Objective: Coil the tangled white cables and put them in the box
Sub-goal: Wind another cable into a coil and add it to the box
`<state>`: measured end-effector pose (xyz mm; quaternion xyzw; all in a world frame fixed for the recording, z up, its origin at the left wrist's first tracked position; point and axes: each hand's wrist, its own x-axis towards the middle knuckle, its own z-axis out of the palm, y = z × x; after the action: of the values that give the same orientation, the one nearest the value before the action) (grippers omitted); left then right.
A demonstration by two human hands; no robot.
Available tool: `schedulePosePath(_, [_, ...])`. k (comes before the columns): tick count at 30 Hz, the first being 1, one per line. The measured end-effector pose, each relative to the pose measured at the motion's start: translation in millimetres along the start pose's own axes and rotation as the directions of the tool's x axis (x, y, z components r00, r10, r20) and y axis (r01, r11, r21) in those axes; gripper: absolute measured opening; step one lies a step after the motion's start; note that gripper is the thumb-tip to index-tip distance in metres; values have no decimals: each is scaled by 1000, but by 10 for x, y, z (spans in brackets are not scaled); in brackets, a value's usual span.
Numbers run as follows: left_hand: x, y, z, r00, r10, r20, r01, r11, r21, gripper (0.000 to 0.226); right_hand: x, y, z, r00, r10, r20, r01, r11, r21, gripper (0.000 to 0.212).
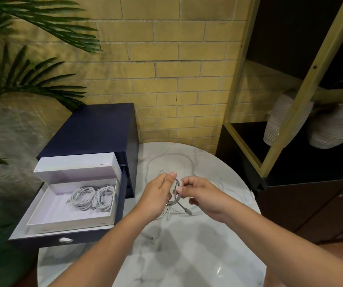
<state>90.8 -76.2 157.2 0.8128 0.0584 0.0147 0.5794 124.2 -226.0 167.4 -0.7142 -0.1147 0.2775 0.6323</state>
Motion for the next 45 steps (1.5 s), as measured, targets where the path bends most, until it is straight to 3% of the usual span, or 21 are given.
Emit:
schedulePosePath(4, [-11, -41, 17, 999, 30, -19, -29, 999, 35, 41, 1, -30, 48, 997, 58, 54, -70, 970, 234, 19])
schedulePosePath(6, [-17, -50, 43, 998, 54, -44, -51, 996, 67, 39, -9, -47, 55, 992, 67, 103, -90, 967, 237, 32])
schedulePosePath(9, [-30, -45, 90, 994, 78, -82, -74, 996, 51, 41, -21, -36, 81, 995, 23, 95, -30, 997, 73, 39])
schedulePosePath(13, [-41, -45, 103, 991, 95, -98, -91, 995, 44, 38, 6, 2, 115, 979, -145, -142, 83, 925, -371, 36])
schedulePosePath(15, [-48, -23, 105, 988, 119, -103, -113, 991, 67, 36, 14, 27, 95, 949, -216, -228, 88, 880, -466, 37])
schedulePosePath(20, [-67, 41, 120, 975, 172, -138, -150, 976, 159, 34, 11, 54, 66, 955, -161, -248, 92, 959, -270, 34])
schedulePosePath(26, [-13, -91, 65, 970, 216, -110, -170, 929, 329, 30, -27, 51, 30, 992, -11, -128, 18, 999, 51, 31])
schedulePosePath(28, [-23, -114, 69, 975, 202, -96, -164, 936, 313, 30, -40, 23, -1, 998, 34, -56, -31, 998, 58, 31])
schedulePosePath(32, [-40, -138, 83, 973, 221, -67, -186, 922, 341, 35, -52, -29, -77, 998, 57, 1, -57, 995, -86, 30])
schedulePosePath(37, [-15, -146, 13, 964, 261, -46, -226, 900, 373, 32, -53, -25, -100, 996, 87, 9, -88, 995, 50, 25])
schedulePosePath(41, [-16, -135, 11, 980, 185, -74, -167, 965, 205, 33, -35, -5, -110, 1000, -9, -20, 3, 962, -274, 16])
schedulePosePath(45, [-31, -91, 9, 990, 43, -136, -47, 998, -31, 36, -14, 39, -123, 963, -237, -130, 98, 754, -649, 2])
